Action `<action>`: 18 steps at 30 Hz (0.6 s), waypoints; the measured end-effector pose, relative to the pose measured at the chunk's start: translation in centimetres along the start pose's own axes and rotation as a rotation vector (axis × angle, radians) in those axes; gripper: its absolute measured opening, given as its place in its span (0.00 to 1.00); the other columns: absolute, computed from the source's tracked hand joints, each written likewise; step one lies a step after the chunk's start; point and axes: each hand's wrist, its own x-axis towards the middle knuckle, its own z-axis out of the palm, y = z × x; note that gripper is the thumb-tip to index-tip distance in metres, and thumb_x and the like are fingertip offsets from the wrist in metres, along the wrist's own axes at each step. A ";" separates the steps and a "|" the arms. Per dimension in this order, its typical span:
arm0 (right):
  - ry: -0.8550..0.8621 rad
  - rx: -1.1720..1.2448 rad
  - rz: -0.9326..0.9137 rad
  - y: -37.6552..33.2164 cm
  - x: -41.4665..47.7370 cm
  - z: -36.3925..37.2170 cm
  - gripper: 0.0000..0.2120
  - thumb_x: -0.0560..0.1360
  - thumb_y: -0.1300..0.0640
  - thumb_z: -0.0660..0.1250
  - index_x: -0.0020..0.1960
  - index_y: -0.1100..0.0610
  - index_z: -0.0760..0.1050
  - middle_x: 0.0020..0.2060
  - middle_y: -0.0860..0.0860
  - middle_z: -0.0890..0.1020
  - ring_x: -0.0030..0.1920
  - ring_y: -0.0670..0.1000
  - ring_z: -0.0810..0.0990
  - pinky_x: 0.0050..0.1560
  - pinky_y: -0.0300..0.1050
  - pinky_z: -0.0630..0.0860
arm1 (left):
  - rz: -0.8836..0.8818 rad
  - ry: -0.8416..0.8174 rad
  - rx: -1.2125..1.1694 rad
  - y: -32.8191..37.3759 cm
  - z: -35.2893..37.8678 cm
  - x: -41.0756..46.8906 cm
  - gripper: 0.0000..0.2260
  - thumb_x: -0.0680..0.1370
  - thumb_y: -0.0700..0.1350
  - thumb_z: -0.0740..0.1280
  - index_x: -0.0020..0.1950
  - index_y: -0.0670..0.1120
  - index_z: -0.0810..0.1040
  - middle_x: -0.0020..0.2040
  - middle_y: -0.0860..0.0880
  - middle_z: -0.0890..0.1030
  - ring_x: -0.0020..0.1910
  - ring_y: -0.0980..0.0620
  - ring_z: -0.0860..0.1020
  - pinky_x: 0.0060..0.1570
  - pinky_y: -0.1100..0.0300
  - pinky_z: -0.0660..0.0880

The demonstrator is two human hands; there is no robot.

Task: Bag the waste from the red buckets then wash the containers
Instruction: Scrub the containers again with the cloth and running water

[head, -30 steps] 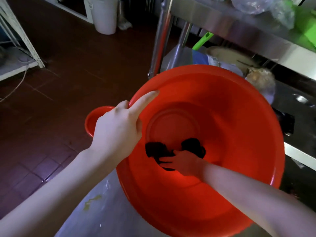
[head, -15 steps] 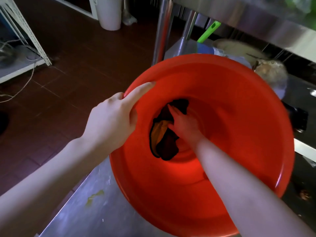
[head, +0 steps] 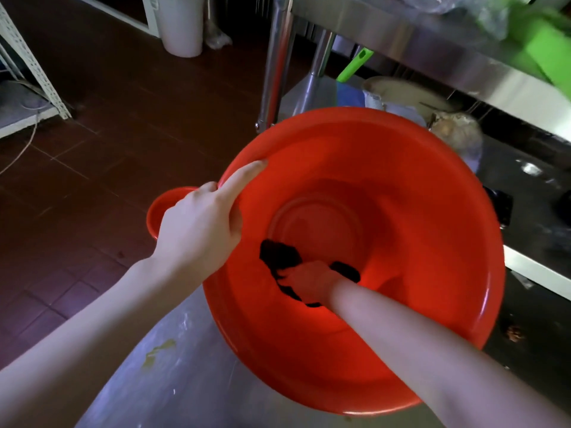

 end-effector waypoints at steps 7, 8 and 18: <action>-0.217 -0.048 0.279 4.3 -5.2 2.7 0.27 0.82 0.55 0.49 0.76 0.36 0.47 0.77 0.37 0.43 0.75 0.55 0.59 0.68 0.53 0.63 | -0.035 -0.075 -0.068 0.2 2.7 -3.7 0.31 0.77 0.44 0.66 0.76 0.62 0.60 0.39 0.53 0.72 0.30 0.59 0.65 0.24 0.69 0.55; -0.190 -0.030 0.339 4.7 -5.3 2.4 0.27 0.82 0.55 0.49 0.76 0.36 0.46 0.77 0.37 0.42 0.74 0.56 0.60 0.68 0.54 0.66 | -0.038 -0.074 -0.064 0.1 2.5 -3.6 0.31 0.77 0.44 0.67 0.76 0.62 0.59 0.38 0.53 0.72 0.30 0.59 0.65 0.24 0.70 0.55; 0.071 0.274 0.853 8.2 -7.1 0.3 0.32 0.79 0.61 0.52 0.79 0.51 0.42 0.78 0.52 0.43 0.67 0.58 0.73 0.58 0.56 0.77 | -0.060 -0.069 -0.067 0.9 2.5 -3.6 0.31 0.77 0.43 0.67 0.75 0.62 0.60 0.37 0.53 0.71 0.29 0.59 0.65 0.24 0.68 0.57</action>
